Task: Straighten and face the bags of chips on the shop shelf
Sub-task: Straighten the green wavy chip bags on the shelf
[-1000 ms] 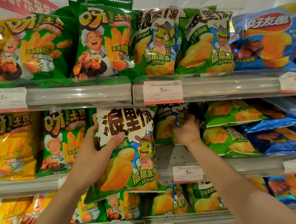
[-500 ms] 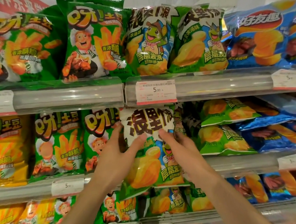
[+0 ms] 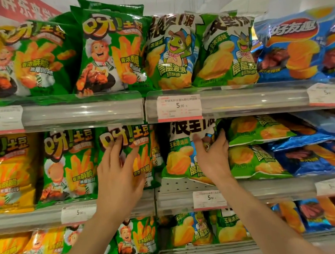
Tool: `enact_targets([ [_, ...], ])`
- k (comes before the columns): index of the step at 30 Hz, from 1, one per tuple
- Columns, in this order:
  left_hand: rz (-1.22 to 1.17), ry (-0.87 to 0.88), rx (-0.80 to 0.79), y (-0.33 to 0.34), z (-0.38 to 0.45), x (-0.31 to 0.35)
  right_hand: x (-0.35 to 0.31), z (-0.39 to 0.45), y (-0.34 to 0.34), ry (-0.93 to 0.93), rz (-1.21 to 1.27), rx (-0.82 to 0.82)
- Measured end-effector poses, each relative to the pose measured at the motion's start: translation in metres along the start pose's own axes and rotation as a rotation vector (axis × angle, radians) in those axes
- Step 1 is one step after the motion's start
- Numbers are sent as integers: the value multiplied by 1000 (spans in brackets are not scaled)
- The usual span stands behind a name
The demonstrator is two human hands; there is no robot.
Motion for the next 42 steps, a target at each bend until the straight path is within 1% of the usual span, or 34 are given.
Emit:
enact_targets([
  [3,-23,7,21,2,0,-1,0,-12,-5,-204,-135,1],
  [5,-28,-8,27,4,0,0,4,-19,1,-269,-258,-66],
  [7,-33,-9,19,6,-1,0,8,-20,4,-262,-317,-103],
  [10,-46,4,21,6,-1,-1,9,-17,2,-255,-350,-114],
  [15,-88,11,38,8,-2,1,7,-22,4,-265,-360,-149],
  [17,-137,9,39,7,-2,2,5,-22,2,-227,-371,-176],
  [19,-217,5,34,4,-3,3,0,-21,-4,-163,-355,-220],
  [21,-339,-13,44,-2,-6,2,-8,-22,-13,-139,-329,-244],
  [26,-493,-57,127,-17,-21,8,-13,-43,-38,-249,-163,-239],
  [28,-547,-92,144,-19,-31,12,-5,-58,-49,-207,-56,-240],
  [31,-697,-185,149,-16,-47,22,14,-77,-68,-118,75,-263],
  [34,-820,-327,83,-3,-62,37,43,-85,-88,-14,102,-243],
  [38,-928,-430,-24,23,-79,69,83,-81,-115,96,139,-167],
  [42,-993,-512,-63,42,-86,105,108,-71,-141,113,157,-150],
])
Point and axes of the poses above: each hand's wrist, its own z-axis towards the middle knuckle, its own y-axis out of the palm, x = y × z, the point moved 4 cm from there along z, towards the middle knuckle, and after that the axes turned 1 degree about x, right-handed, at the moved point
